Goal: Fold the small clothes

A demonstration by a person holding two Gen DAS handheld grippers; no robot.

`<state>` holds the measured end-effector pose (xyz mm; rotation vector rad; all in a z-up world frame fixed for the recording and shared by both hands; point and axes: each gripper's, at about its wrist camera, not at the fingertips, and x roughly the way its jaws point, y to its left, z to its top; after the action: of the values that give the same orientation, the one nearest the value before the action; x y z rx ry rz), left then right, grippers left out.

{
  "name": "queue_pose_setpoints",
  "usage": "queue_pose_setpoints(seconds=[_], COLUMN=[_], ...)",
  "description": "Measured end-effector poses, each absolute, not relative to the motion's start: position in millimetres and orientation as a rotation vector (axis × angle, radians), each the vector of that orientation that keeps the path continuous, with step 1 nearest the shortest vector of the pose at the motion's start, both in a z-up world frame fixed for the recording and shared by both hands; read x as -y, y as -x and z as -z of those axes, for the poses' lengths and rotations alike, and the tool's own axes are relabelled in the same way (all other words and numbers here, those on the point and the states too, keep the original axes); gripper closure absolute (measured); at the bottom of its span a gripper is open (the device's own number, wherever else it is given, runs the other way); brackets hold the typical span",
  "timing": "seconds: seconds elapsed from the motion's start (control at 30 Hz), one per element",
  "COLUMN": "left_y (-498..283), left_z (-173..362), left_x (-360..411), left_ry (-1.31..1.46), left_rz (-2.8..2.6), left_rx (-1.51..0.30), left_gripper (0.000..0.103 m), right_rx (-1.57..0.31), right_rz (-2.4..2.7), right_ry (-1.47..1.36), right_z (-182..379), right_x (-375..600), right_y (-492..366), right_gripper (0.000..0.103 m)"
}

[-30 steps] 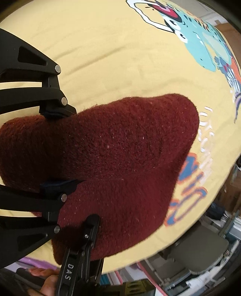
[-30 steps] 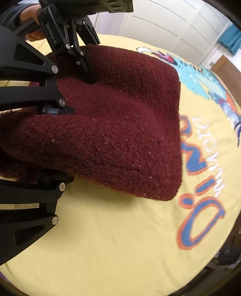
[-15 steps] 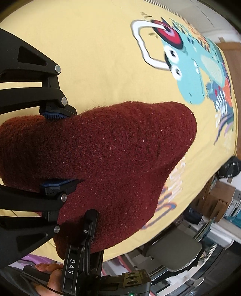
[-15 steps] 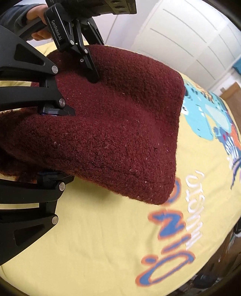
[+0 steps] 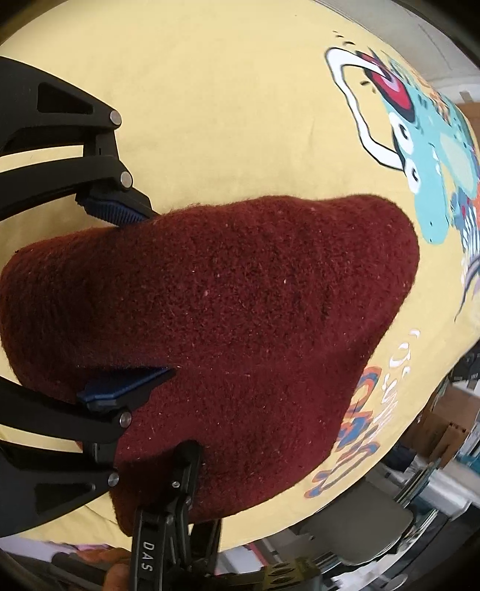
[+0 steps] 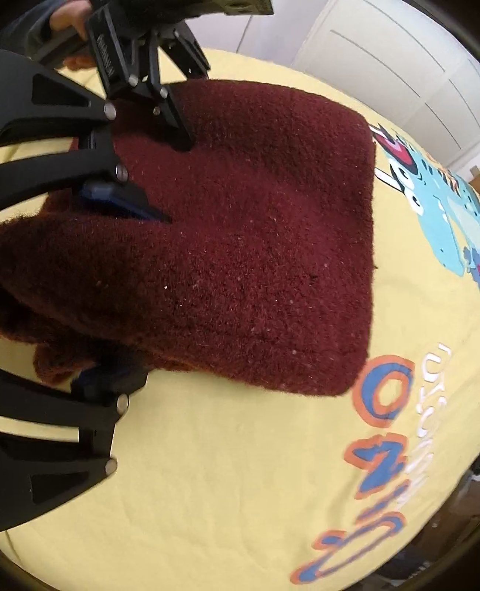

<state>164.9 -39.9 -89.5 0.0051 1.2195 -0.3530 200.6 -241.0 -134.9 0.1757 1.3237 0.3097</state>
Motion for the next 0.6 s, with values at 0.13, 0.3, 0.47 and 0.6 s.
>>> queue_pose_setpoints(seconds=[0.13, 0.3, 0.47, 0.6], left_y=[-174.6, -163.1, -157.4, -159.7], left_z=[90.0, 72.7, 62.6, 69.0], left_x=[45.9, 40.2, 33.2, 26.0], left_ry=[0.0, -0.014, -0.012, 0.007], left_rz=[0.325, 0.295, 0.269, 0.246], left_rx=[-1.225, -1.19, -1.169, -1.175], left_gripper=[0.026, 0.001, 0.001, 0.001], right_rx=[-1.276, -1.2, -1.15, -1.151], right_rz=[-0.288, -0.276, -0.255, -0.223], right_ry=[-0.118, -0.055, -0.085, -0.116], right_z=[119.4, 98.8, 90.6, 100.2], right_x=[244.2, 246.2, 258.9, 272.2], right_y=[-194.0, -182.8, -168.8, -165.5], right_gripper=[0.02, 0.001, 0.0, 0.001])
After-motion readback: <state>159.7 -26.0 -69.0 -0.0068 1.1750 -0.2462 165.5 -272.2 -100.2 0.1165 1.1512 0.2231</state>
